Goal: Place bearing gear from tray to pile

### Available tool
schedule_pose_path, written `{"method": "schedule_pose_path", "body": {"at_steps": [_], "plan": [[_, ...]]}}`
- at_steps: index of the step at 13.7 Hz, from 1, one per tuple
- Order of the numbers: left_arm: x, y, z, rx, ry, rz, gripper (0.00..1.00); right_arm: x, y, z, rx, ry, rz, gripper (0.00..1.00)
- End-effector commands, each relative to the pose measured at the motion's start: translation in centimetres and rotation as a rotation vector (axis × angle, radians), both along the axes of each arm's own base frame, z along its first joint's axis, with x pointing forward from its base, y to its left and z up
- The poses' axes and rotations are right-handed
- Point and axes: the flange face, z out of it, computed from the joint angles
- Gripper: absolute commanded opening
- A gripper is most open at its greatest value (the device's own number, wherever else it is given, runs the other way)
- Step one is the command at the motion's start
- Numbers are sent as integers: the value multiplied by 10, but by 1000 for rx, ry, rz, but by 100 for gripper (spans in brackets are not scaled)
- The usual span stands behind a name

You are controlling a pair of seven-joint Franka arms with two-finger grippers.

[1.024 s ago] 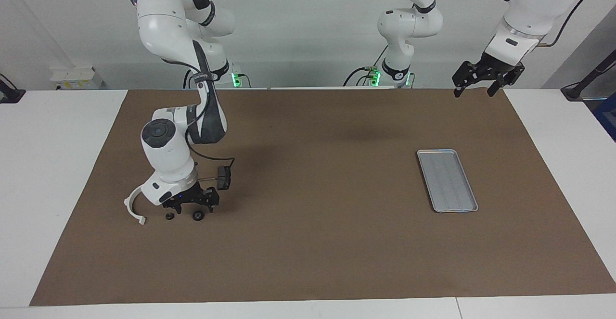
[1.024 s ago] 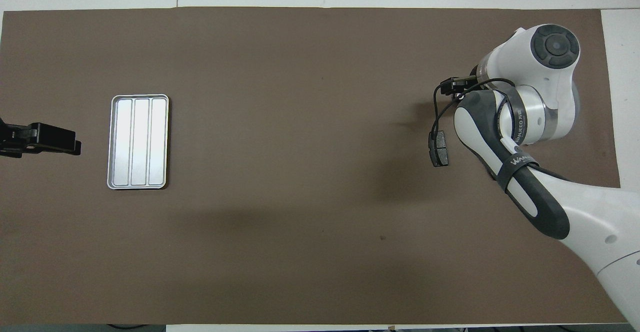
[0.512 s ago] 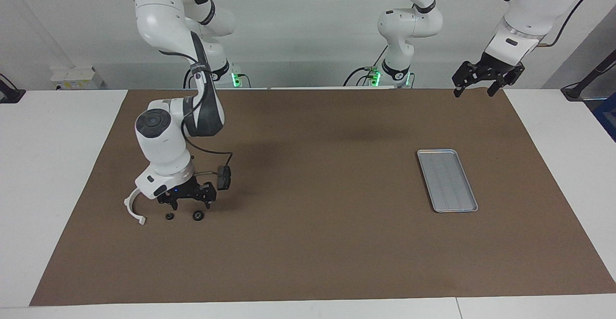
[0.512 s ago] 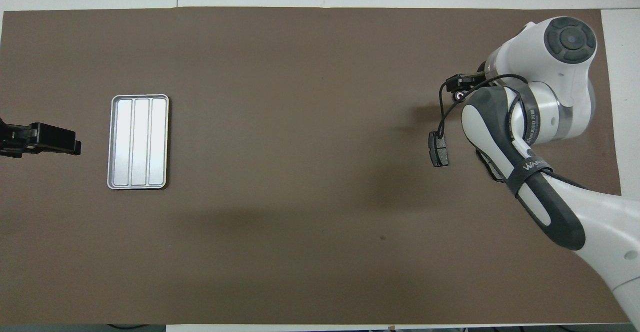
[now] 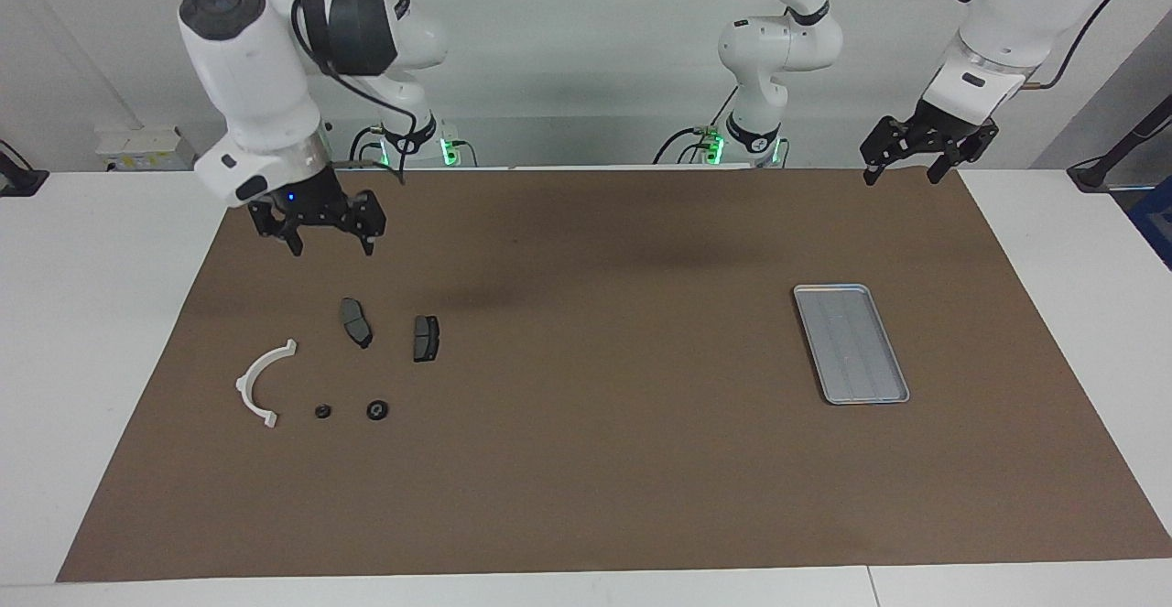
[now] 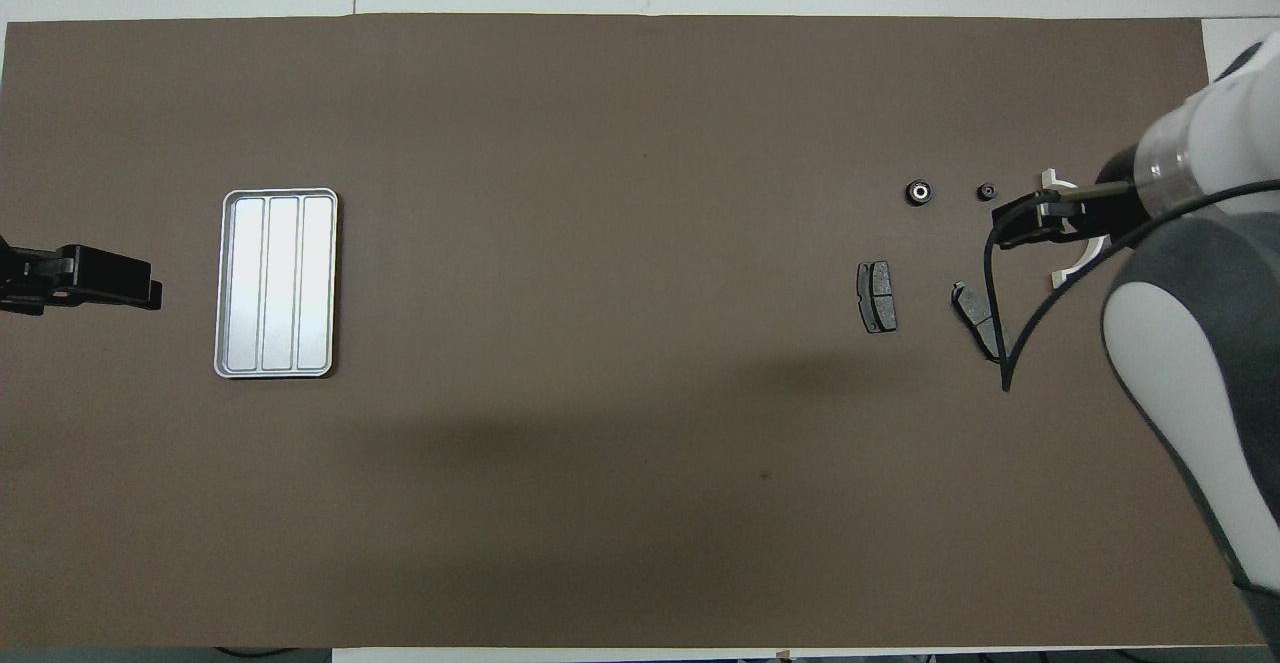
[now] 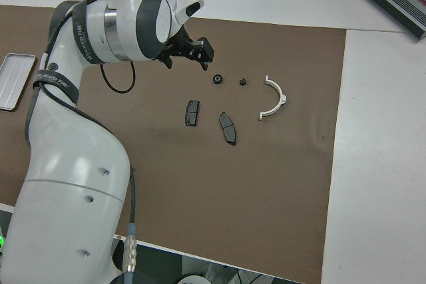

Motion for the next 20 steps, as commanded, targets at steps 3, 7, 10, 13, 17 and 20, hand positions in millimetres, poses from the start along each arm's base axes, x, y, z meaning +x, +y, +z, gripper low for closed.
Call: {"method": "schedule_pose_path", "body": {"at_steps": [3, 7, 10, 13, 17, 20], "plan": [[-6, 0, 1, -11, 4, -10, 100, -49, -1, 35, 17, 57, 8, 100], [-6, 0, 1, -11, 4, -10, 100, -58, 1, 37, 59, 100, 4, 100], [-6, 0, 1, -11, 4, -10, 100, -57, 3, 38, 65, 91, 4, 100], [-6, 0, 1, -11, 3, -10, 100, -57, 5, 38, 63, 90, 9, 100], [-6, 0, 1, -11, 4, -10, 100, -57, 6, 42, 64, 79, 9, 100], [-6, 0, 1, -11, 4, -10, 100, -56, 6, 42, 64, 78, 9, 100]]}}
